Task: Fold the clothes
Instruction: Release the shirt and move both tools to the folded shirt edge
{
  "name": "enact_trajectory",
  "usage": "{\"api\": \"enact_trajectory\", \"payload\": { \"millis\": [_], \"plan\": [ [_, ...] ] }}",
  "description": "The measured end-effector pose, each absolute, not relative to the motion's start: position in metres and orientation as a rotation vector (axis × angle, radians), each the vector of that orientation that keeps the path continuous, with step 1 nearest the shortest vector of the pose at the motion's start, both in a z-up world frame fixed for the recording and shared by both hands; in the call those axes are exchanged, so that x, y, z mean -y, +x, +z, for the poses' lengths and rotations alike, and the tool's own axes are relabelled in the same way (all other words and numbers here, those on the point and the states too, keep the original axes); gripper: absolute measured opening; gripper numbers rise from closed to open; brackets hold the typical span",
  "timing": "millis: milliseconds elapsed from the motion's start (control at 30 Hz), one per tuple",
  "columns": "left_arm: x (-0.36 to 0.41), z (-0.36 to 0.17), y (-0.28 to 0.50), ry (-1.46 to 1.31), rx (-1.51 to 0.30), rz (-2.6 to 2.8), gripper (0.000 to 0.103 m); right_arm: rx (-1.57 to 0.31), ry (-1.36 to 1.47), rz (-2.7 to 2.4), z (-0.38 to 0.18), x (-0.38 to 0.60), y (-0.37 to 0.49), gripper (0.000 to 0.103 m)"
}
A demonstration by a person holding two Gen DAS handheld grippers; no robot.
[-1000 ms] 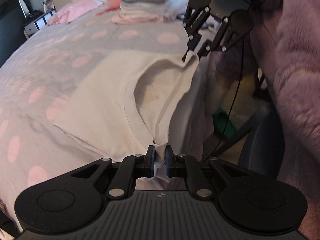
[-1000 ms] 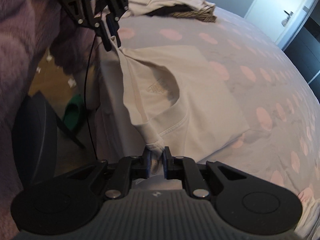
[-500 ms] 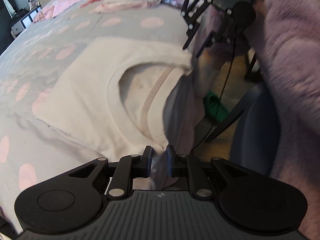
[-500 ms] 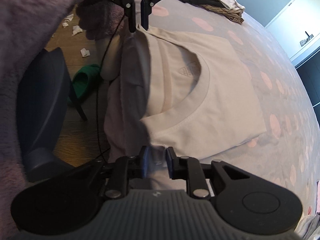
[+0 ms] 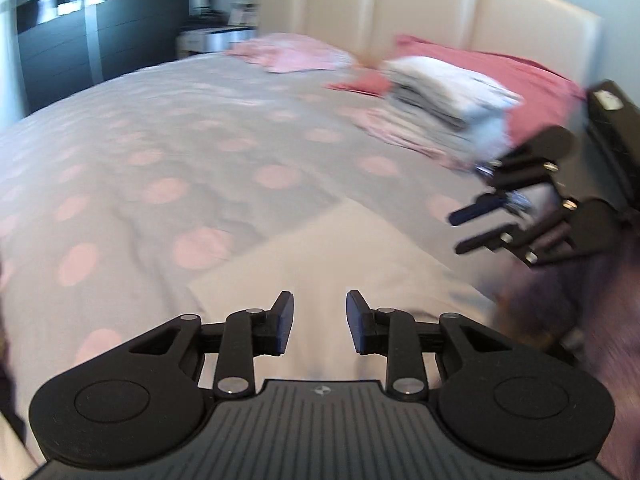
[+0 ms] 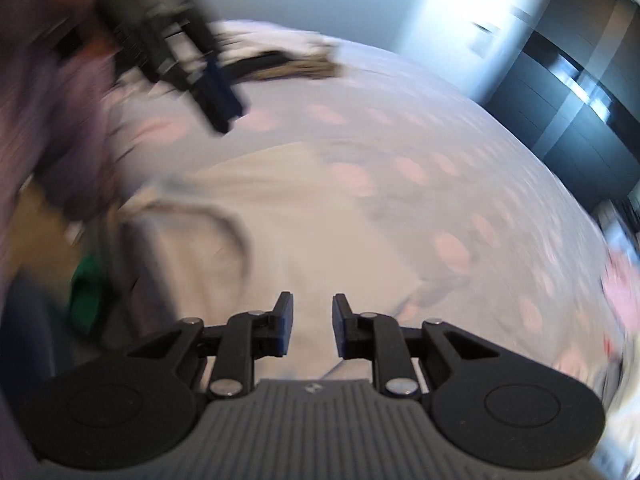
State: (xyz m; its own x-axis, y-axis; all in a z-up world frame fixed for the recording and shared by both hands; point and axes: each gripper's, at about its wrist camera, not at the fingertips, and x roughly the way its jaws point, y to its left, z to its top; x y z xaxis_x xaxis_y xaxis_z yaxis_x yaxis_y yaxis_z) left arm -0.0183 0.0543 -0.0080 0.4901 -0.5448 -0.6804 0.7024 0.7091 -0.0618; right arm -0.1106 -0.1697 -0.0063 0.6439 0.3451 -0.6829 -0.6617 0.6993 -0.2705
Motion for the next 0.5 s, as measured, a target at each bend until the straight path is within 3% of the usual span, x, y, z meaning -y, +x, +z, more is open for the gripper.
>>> {"api": "enact_trajectory", "payload": {
  "millis": [200, 333, 500],
  "plan": [
    [-0.061, -0.018, 0.002, 0.015, -0.713, -0.604, 0.027, -0.674, -0.242, 0.398, -0.015, 0.164, -0.076, 0.028],
    [-0.065, -0.03, 0.012, -0.007, -0.721, -0.539, 0.024, -0.668, -0.114, 0.336, -0.024, 0.162, -0.062, 0.017],
    [-0.064, -0.048, 0.026, -0.025, -0.743, -0.526, 0.02, -0.669, -0.025, 0.309, -0.033, 0.161, -0.039, 0.016]
  ]
}}
